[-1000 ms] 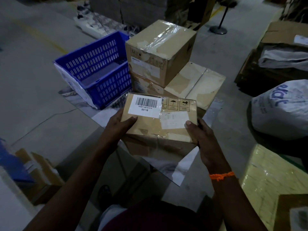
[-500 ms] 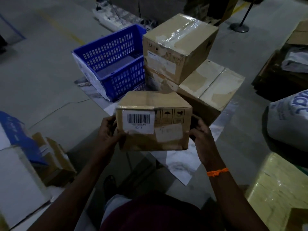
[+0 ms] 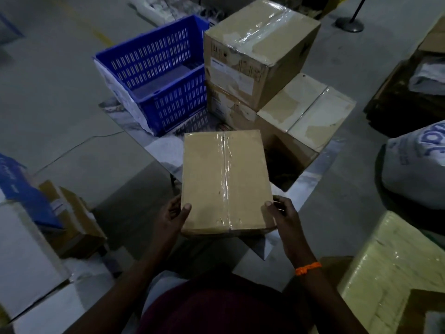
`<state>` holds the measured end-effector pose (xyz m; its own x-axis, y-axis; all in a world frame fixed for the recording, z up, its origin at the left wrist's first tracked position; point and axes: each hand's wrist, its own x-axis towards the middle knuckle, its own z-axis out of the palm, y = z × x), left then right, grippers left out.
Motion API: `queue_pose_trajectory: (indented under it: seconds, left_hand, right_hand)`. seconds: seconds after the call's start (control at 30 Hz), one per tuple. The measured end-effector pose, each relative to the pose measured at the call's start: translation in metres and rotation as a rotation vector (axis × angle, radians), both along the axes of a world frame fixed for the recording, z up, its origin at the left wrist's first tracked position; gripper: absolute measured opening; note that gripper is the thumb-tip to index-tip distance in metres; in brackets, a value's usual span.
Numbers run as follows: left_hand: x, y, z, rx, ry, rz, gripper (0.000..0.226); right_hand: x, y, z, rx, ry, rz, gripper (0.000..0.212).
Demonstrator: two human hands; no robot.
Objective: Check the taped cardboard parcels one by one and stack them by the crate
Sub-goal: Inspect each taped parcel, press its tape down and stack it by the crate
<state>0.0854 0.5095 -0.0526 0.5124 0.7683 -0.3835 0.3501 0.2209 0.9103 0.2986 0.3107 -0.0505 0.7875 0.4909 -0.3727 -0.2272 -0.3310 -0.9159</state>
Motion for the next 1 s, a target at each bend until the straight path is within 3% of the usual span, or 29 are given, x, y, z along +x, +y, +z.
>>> queue_pose_trajectory:
  seconds: [0.13, 0.3, 0.43, 0.53, 0.67, 0.8, 1.0]
  left_hand:
    - [0.012, 0.016, 0.002, 0.007, 0.009, 0.003, 0.046]
    - [0.063, 0.059, 0.020, -0.024, 0.042, -0.074, 0.060]
    - [0.096, 0.087, 0.028, -0.103, 0.040, -0.101, 0.050]
    - [0.095, 0.091, 0.027, -0.112, 0.015, -0.110, 0.057]
    - [0.082, 0.082, 0.047, -0.029, -0.129, -0.014, 0.058]
    - [0.067, 0.074, 0.078, -0.044, -0.309, 0.148, 0.035]
    - [0.048, 0.045, 0.097, 0.009, -0.417, 0.139, 0.028]
  right_hand:
    - [0.016, 0.007, -0.004, -0.031, -0.059, 0.032, 0.027]
    - [0.057, 0.051, -0.005, -0.050, -0.051, 0.129, 0.059]
    - [0.072, 0.085, 0.001, 0.062, -0.021, 0.182, 0.042]
    - [0.072, 0.092, 0.001, 0.082, -0.048, 0.190, 0.045]
    - [0.064, 0.086, 0.023, 0.171, -0.102, 0.106, 0.047]
    - [0.054, 0.072, 0.052, 0.330, -0.132, 0.027, 0.038]
    - [0.026, 0.046, 0.076, 0.472, -0.159, -0.027, 0.046]
